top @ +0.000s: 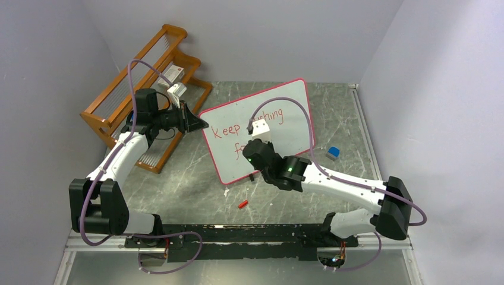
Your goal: Write a sentence on the whiteboard
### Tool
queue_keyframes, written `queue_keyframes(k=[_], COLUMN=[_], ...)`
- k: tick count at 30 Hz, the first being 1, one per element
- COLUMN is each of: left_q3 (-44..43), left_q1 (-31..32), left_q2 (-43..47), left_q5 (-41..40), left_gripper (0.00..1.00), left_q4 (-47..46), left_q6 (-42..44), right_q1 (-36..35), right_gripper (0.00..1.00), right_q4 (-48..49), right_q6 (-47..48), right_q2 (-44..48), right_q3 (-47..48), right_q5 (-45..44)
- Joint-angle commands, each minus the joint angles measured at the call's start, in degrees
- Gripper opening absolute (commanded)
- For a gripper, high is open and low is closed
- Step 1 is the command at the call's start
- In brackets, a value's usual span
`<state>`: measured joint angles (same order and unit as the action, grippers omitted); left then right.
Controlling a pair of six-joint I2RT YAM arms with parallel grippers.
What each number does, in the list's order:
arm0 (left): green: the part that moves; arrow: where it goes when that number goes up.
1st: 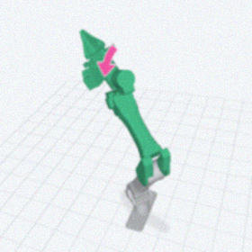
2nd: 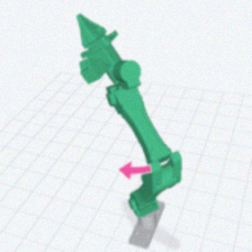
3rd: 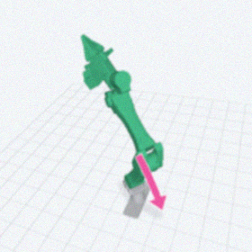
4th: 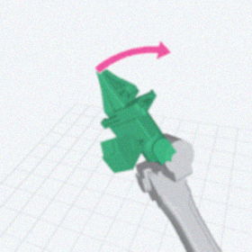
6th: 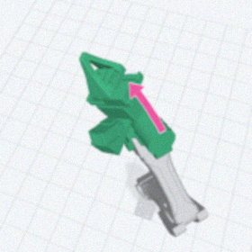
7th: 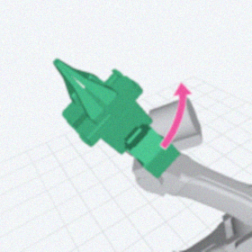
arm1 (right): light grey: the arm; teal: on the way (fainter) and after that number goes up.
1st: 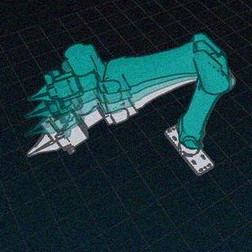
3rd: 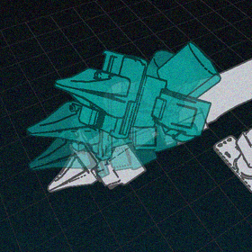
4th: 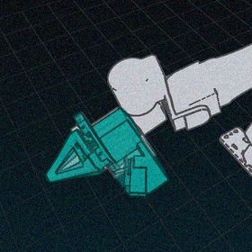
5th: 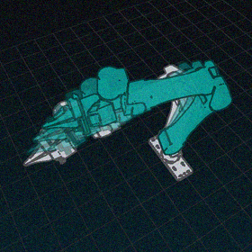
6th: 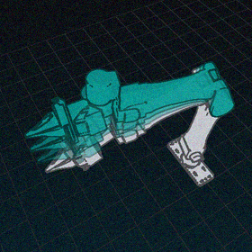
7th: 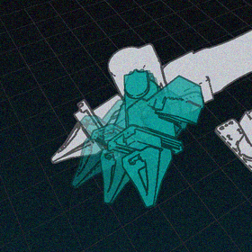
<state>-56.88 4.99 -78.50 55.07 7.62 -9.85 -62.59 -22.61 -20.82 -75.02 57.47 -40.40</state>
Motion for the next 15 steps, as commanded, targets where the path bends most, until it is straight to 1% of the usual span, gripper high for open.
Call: queue_keyframes(k=[1,6,15], left_q3=[0.5,0.5,0.5], left_q1=[1.2,1.2,1.2], left_q2=[-2.0,-2.0,-2.1], left_q5=[-8.2,-8.2,-8.1], left_gripper=[0.05,0.05,0.05], left_q4=[4.2,4.2,4.2], left_q6=[6.8,6.8,6.7], right_q1=[0.3,1.0,2.2], right_gripper=[0.0,0.0,0.0], right_q4=[-0.5,-2.0,0.8], right_q6=[-0.7,-0.8,-0.2], right_q2=[3.1,3.2,3.2], right_q3=[-1.0,-1.8,-2.8], right_q5=[1.1,-0.3,0.5])
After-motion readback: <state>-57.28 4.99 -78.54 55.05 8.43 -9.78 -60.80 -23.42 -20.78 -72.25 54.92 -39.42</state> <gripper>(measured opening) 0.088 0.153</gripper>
